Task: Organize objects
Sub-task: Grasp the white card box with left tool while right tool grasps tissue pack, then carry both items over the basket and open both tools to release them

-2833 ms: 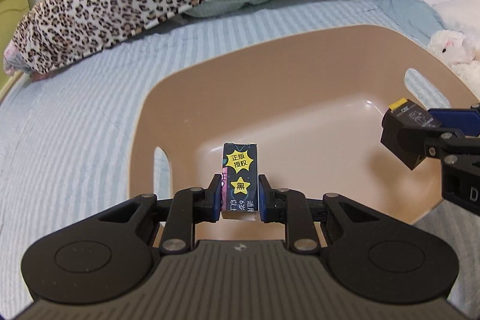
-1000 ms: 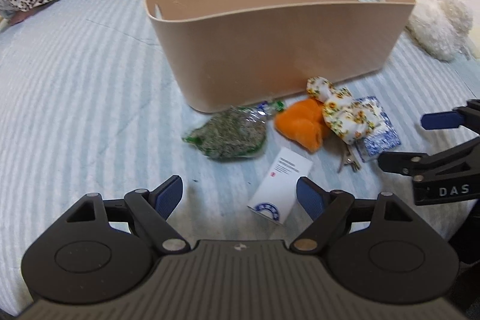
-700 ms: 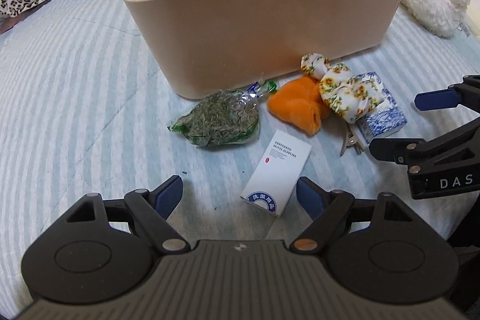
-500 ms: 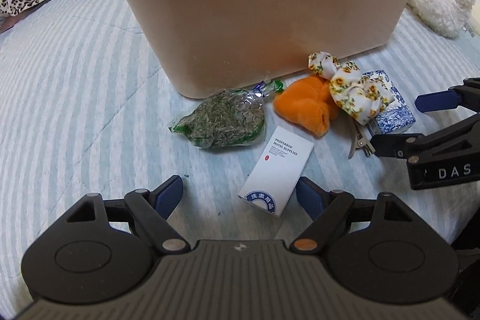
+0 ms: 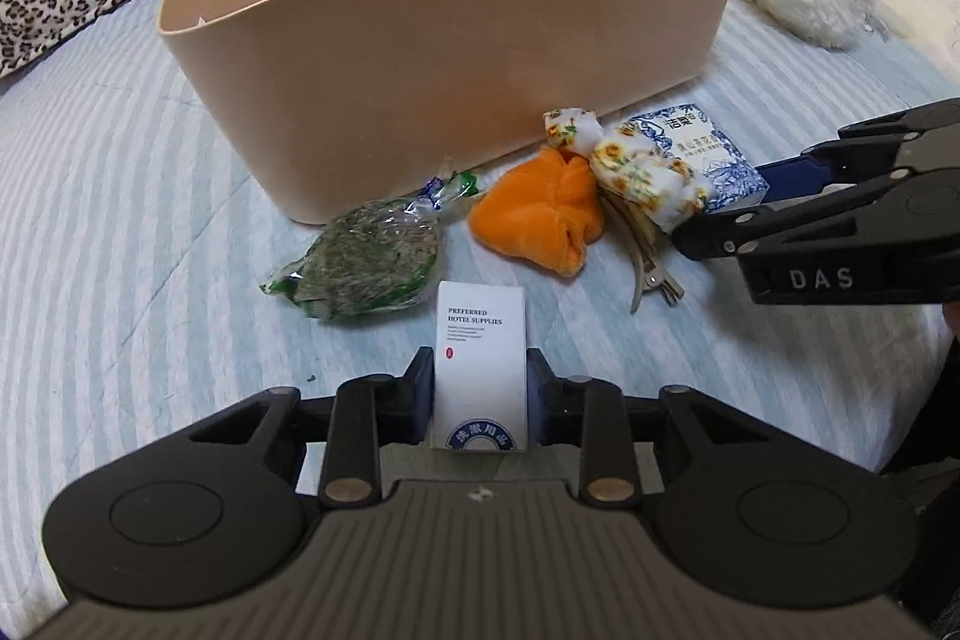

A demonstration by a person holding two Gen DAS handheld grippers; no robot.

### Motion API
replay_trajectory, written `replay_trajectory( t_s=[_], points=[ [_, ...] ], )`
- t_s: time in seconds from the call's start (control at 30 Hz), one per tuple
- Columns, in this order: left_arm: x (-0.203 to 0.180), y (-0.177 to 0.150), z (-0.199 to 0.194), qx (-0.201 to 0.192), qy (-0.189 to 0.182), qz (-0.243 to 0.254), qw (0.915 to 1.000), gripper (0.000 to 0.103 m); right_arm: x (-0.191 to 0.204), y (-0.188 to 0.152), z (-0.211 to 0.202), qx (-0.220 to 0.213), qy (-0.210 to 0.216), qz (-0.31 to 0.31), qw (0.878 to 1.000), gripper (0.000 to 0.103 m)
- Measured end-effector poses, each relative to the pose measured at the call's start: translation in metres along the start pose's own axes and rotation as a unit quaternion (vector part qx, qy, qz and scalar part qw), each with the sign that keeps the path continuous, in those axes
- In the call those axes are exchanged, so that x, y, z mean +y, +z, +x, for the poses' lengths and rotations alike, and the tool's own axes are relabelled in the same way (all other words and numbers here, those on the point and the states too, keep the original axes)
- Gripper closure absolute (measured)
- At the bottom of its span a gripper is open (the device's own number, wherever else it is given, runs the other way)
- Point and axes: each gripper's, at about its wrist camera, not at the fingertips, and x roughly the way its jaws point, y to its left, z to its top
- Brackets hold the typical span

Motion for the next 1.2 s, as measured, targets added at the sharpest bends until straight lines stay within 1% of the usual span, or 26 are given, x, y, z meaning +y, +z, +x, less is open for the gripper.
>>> replay_trajectory(
  t_s=[0.17, 0.33, 0.43, 0.6, 0.9, 1.07, 1.2],
  points=[
    [0.003, 0.001, -0.005, 0.001, 0.003, -0.014, 0.9999, 0.071, -0.001, -0.005, -0.007, -0.001, 0.0, -0.002, 1.0, 0.059],
    [0.003, -0.003, -0.02, -0.011, 0.004, -0.018, 0.9998, 0.071, 0.003, -0.008, -0.019, -0.005, 0.0, -0.005, 1.0, 0.059],
    [0.004, -0.002, -0.03, -0.022, 0.002, -0.03, 0.9993, 0.071, -0.003, -0.008, -0.032, -0.015, 0.0, 0.004, 1.0, 0.059],
    [0.01, 0.002, -0.049, -0.042, 0.01, -0.043, 0.9982, 0.071, -0.01, -0.008, -0.054, -0.036, 0.004, 0.02, 0.999, 0.059],
    [0.013, 0.012, -0.083, -0.086, 0.019, -0.047, 0.995, 0.071, -0.018, 0.007, -0.088, -0.084, 0.012, 0.032, 0.996, 0.059],
    [0.019, 0.028, -0.092, -0.114, 0.026, -0.052, 0.9917, 0.071, -0.022, 0.024, -0.105, -0.113, 0.014, 0.034, 0.993, 0.059],
    [0.025, 0.047, -0.095, -0.132, 0.035, -0.063, 0.9886, 0.071, -0.025, 0.042, -0.114, -0.136, 0.013, 0.036, 0.99, 0.059]
  ],
)
